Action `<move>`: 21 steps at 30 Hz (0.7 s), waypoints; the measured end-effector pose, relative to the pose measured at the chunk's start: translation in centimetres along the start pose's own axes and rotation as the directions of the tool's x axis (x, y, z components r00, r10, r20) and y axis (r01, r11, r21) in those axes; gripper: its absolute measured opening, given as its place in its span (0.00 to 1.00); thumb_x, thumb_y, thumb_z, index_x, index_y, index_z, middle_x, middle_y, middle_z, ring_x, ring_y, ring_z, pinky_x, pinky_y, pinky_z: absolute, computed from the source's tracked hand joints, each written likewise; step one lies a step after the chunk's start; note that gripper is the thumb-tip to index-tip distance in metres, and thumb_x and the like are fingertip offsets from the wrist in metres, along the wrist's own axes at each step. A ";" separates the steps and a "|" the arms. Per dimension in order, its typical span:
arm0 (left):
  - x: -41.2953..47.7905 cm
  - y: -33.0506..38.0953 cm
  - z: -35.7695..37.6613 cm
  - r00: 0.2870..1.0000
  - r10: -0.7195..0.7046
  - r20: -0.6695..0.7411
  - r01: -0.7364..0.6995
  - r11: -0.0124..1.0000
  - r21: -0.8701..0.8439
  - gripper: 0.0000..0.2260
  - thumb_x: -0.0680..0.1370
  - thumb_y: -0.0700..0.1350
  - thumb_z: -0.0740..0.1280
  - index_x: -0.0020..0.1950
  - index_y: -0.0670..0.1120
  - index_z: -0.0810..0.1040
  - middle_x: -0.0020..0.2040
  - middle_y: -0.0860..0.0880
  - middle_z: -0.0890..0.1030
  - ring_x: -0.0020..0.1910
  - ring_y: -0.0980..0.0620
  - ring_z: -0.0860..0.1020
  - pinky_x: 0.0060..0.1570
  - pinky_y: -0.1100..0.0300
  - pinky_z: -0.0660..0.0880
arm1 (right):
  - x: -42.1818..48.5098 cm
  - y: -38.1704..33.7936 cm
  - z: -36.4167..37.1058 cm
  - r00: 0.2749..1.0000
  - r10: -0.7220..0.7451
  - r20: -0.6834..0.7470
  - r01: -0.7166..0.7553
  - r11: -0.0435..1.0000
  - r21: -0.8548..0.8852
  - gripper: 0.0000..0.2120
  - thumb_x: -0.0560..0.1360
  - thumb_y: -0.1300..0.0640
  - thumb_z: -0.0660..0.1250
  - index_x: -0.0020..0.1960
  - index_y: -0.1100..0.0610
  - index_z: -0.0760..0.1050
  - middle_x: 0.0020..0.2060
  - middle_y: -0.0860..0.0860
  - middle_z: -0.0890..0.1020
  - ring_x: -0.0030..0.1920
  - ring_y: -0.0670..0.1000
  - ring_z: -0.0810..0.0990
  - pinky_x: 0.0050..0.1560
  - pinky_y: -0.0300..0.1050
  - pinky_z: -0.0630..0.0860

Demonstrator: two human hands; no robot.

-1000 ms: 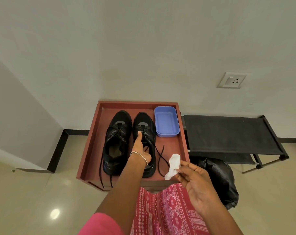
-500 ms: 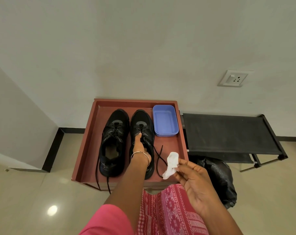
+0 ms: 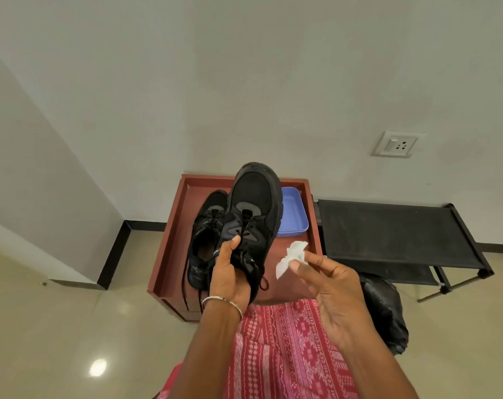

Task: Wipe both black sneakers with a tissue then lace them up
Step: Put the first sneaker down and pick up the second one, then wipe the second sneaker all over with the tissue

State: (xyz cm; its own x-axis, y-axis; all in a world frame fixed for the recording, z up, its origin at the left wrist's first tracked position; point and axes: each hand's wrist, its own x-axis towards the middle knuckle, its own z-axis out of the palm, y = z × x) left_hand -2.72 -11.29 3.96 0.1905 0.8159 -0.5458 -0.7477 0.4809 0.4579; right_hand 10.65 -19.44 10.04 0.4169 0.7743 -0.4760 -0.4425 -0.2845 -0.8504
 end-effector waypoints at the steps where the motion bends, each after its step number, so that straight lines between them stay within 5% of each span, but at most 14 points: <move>1: -1.4 0.3 0.6 1.000 0.004 0.025 -0.004 1.000 -0.006 0.21 0.77 0.46 0.67 0.69 0.40 0.77 0.64 0.39 0.81 0.64 0.40 0.79 0.69 0.46 0.72 | -0.6 -0.3 0.3 0.999 -0.043 -0.005 0.043 0.998 -0.050 0.20 0.61 0.60 0.81 0.53 0.58 0.83 0.46 0.52 0.87 0.53 0.53 0.85 0.63 0.53 0.78; 4: -5.0 1.0 2.0 0.996 -0.015 0.086 0.017 1.000 -0.020 0.22 0.73 0.46 0.68 0.65 0.38 0.79 0.62 0.38 0.81 0.54 0.40 0.82 0.61 0.48 0.75 | -2.6 -1.2 1.5 0.971 -0.240 0.008 0.236 0.947 -0.218 0.12 0.64 0.54 0.81 0.47 0.53 0.85 0.44 0.50 0.87 0.50 0.51 0.85 0.59 0.54 0.80; 6: -7.1 1.4 2.7 0.991 -0.027 0.129 0.034 0.998 -0.047 0.22 0.72 0.45 0.70 0.64 0.37 0.79 0.61 0.37 0.81 0.53 0.40 0.81 0.66 0.46 0.71 | -3.7 -1.8 2.2 0.895 -0.443 0.041 0.430 0.839 -0.332 0.09 0.67 0.55 0.80 0.45 0.52 0.84 0.44 0.47 0.85 0.47 0.45 0.84 0.53 0.46 0.81; 11: -11.4 2.2 3.7 0.963 -0.001 0.271 0.027 0.996 -0.089 0.18 0.74 0.42 0.69 0.62 0.36 0.81 0.62 0.35 0.81 0.60 0.38 0.80 0.70 0.44 0.70 | -6.1 -2.6 3.0 0.478 -0.863 0.163 0.761 0.313 -0.569 0.08 0.70 0.64 0.77 0.46 0.56 0.82 0.46 0.45 0.82 0.49 0.44 0.80 0.50 0.37 0.77; 14: -14.0 2.6 4.2 0.945 0.031 0.327 -0.007 0.997 -0.075 0.14 0.73 0.42 0.68 0.57 0.39 0.82 0.55 0.39 0.84 0.52 0.41 0.83 0.62 0.46 0.77 | -7.9 -2.1 3.4 0.304 -0.929 0.212 0.753 0.098 -0.651 0.12 0.74 0.65 0.73 0.56 0.58 0.81 0.49 0.49 0.83 0.50 0.47 0.79 0.53 0.31 0.73; 17: -15.9 3.2 4.6 0.931 0.045 0.362 -0.006 0.994 -0.109 0.10 0.76 0.43 0.67 0.53 0.39 0.81 0.46 0.41 0.85 0.43 0.46 0.85 0.44 0.54 0.83 | -10.4 -0.6 3.6 0.226 -0.918 0.326 0.789 -0.024 -0.614 0.12 0.79 0.61 0.66 0.61 0.59 0.81 0.53 0.50 0.83 0.53 0.48 0.79 0.57 0.34 0.74; 21: -17.2 4.0 4.6 0.902 0.074 0.425 -0.005 0.987 -0.161 0.20 0.81 0.54 0.64 0.67 0.43 0.79 0.63 0.40 0.82 0.60 0.44 0.82 0.64 0.51 0.77 | -13.5 1.3 3.0 0.149 -0.914 0.377 0.837 -0.087 -0.541 0.13 0.80 0.60 0.63 0.60 0.61 0.82 0.54 0.52 0.83 0.55 0.49 0.80 0.58 0.39 0.77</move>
State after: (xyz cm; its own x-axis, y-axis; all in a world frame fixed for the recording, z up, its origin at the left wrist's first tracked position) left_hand -6.10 -21.93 18.43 0.3869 0.9080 -0.1608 -0.8415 0.4189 0.3412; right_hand 2.12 -28.53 16.05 0.1673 0.5884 0.7911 0.8165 0.3670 -0.4457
